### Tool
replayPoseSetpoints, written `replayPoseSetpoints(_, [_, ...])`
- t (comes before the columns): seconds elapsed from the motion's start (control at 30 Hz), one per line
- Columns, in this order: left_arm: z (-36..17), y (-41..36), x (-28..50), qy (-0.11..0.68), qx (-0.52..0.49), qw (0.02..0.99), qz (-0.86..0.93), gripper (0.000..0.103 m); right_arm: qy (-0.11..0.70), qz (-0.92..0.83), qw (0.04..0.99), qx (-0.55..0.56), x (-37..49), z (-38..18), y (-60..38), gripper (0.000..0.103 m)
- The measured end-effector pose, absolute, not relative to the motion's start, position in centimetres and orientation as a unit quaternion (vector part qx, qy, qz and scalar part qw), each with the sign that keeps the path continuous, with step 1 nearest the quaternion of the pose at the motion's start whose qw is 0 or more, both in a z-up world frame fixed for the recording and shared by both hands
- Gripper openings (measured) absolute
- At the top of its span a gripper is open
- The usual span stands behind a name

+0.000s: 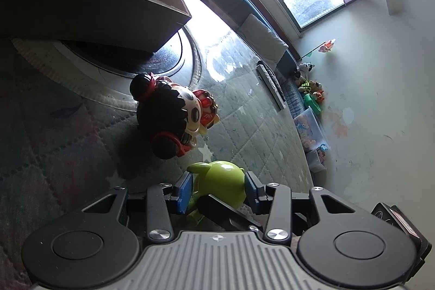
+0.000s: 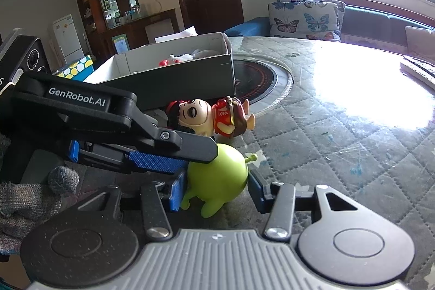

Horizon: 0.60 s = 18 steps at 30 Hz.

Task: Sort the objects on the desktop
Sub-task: 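Close both grippers together around the green alien toy, then lift the green alien toy and lower it into the box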

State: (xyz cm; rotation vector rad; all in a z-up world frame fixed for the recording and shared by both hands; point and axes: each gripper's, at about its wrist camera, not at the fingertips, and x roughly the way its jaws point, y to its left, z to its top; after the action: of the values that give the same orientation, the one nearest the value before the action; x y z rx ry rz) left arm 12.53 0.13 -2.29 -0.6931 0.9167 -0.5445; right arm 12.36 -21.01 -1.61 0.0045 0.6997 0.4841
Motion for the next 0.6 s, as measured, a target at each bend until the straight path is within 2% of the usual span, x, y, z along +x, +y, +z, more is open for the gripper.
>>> replayPoseSetpoints(0.3, [-0.3, 2.2, 11.0, 0.400, -0.333, 0.815, -0.254, 0.040, 0.328, 0.248, 0.911, -0.028, 11.6, 0.4, -19.2, 0.049])
replayPoseSetpoints(0.6, [3.6, 7.2, 11.3, 0.342, -0.349, 0.844, -0.222, 0.040, 0.280, 0.295, 0.911, -0.063, 14.1, 4.2, -14.3, 0.049])
